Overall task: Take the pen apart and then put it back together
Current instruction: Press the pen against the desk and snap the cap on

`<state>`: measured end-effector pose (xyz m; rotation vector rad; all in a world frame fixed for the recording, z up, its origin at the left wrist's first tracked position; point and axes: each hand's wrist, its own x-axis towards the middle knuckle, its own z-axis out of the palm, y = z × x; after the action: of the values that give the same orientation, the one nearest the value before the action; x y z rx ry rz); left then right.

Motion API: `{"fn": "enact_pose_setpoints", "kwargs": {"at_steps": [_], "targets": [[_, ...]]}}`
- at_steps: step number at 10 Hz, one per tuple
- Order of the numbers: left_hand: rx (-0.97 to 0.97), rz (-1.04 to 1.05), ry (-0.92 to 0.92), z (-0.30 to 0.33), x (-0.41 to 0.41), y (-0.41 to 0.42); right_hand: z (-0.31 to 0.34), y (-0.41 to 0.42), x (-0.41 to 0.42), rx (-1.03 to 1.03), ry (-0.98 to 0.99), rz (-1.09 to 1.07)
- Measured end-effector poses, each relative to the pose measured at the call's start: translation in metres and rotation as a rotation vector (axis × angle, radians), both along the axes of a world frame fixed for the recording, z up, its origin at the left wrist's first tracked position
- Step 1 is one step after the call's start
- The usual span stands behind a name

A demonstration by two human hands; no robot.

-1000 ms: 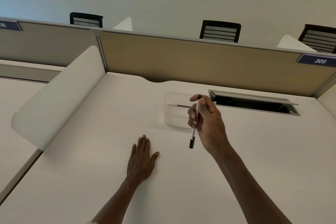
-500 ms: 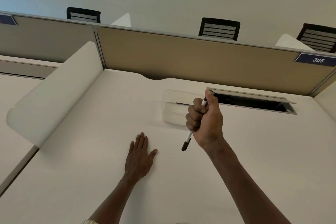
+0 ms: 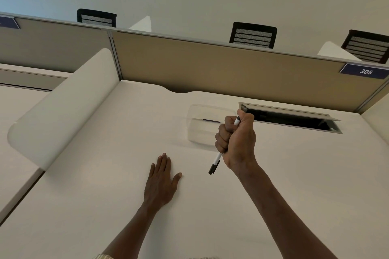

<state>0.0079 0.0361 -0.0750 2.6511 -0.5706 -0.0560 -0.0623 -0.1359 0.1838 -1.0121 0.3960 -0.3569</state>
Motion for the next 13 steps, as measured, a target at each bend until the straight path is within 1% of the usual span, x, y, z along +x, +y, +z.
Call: {"fn": "enact_pose_setpoints", "kwargs": {"at_steps": [5, 7, 8, 9, 10, 11, 12, 13], "targets": [[0.008, -0.005, -0.002, -0.001, 0.000, 0.000, -0.002, 0.002, 0.001, -0.077, -0.012, 0.009], [0.001, -0.003, 0.002, -0.002, 0.001, 0.000, -0.002, -0.003, 0.004, 0.037, -0.030, 0.069], [0.000, -0.004, 0.009, -0.002, 0.002, 0.000, -0.005, -0.007, 0.006, 0.057, -0.045, 0.095], [-0.001, -0.003, 0.039, -0.002, 0.003, 0.001, -0.008, -0.010, 0.007, 0.082, -0.061, 0.108], [-0.025, -0.005, 0.108, 0.002, 0.007, 0.000, -0.013, -0.014, 0.008, 0.097, -0.071, 0.109], [-0.130, 0.028, 0.227, 0.014, 0.011, -0.004, -0.017, -0.016, 0.009, 0.098, -0.085, 0.101], [-0.337, 0.096, 0.301, 0.035, 0.008, -0.011, -0.021, -0.016, 0.011, 0.115, -0.096, 0.085], [-0.530, 0.141, 0.318, 0.063, -0.001, -0.020, -0.023, -0.015, 0.012, 0.142, -0.103, 0.076]]}}
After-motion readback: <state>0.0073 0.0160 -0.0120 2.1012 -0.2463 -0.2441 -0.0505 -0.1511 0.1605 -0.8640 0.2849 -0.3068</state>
